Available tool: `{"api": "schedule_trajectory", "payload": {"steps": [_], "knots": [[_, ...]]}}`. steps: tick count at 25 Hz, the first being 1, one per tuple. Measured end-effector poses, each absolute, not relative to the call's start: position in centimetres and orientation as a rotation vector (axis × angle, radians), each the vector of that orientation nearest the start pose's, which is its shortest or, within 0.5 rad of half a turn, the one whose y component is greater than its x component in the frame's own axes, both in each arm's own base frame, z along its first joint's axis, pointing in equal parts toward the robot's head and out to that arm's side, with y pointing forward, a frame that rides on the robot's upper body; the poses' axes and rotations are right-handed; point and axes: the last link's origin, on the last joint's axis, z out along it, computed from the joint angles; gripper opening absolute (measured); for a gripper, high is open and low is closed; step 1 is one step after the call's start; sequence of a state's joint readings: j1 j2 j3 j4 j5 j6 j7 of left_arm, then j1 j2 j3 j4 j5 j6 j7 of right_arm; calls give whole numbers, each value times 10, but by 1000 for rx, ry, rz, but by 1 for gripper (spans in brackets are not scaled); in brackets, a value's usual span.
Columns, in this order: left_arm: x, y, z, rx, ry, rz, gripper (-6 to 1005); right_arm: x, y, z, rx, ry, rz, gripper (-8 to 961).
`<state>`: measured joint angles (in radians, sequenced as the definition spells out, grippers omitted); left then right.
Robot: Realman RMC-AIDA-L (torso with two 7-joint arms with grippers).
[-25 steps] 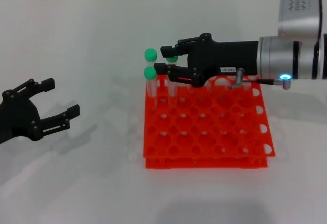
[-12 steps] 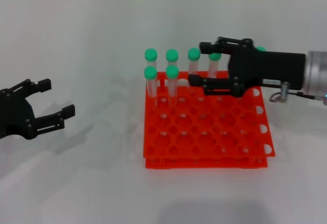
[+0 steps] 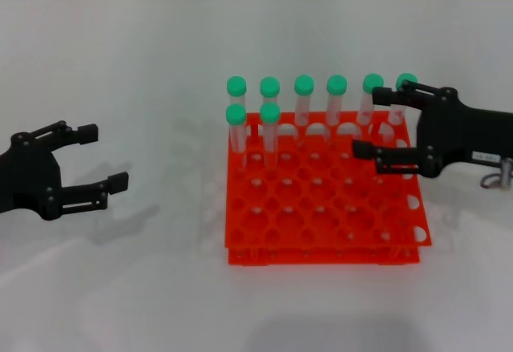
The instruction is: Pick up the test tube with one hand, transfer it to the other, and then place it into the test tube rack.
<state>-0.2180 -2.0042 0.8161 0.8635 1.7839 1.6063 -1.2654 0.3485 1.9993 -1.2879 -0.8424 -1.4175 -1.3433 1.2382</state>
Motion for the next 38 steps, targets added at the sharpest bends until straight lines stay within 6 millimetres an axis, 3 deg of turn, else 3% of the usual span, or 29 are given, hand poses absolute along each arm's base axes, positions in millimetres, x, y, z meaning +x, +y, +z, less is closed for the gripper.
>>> {"api": "schedule_trajectory", "payload": {"steps": [19, 38], "knots": [[-301, 280, 62, -2768, -460, -590, 895, 258, 309, 5, -2732, 248, 701, 877], [-295, 287, 57, -2807, -467, -551, 895, 261, 314, 4, -2783, 277, 633, 877]]}}
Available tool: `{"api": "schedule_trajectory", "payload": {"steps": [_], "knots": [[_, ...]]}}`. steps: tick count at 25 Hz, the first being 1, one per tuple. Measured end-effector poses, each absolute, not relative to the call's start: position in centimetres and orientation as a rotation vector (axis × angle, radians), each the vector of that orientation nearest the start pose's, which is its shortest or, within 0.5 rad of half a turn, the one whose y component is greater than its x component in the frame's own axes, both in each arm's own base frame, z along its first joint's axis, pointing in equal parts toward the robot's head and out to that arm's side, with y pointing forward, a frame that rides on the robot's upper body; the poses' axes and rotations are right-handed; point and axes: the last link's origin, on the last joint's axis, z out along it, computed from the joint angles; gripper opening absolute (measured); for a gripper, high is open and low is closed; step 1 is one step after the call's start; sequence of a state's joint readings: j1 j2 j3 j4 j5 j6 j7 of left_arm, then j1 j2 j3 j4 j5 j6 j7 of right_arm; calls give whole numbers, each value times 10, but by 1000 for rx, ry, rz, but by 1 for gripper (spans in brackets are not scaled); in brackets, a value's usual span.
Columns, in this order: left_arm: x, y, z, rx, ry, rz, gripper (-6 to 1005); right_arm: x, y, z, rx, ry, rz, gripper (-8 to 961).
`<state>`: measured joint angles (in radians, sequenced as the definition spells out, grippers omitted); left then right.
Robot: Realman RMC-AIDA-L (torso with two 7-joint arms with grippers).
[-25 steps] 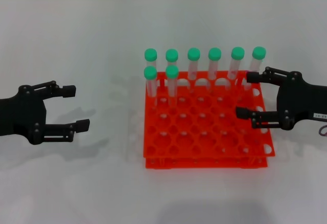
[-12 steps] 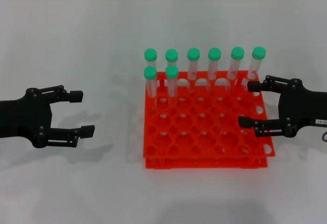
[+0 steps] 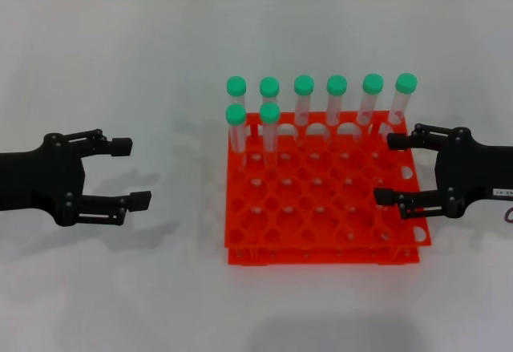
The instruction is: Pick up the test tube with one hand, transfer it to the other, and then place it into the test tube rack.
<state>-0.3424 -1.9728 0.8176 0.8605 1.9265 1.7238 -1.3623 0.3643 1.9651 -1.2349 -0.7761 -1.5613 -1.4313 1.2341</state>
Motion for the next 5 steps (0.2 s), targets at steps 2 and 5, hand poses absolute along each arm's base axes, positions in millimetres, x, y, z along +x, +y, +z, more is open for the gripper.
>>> {"api": "schedule_trajectory", "payload": {"steps": [2, 5], "knots": [[-295, 288, 58, -2804, -469, -549, 895, 262, 314, 4, -2788, 276, 625, 877], [-295, 288, 58, -2803, -468, -548, 895, 262, 313, 4, -2793, 274, 619, 877]]}}
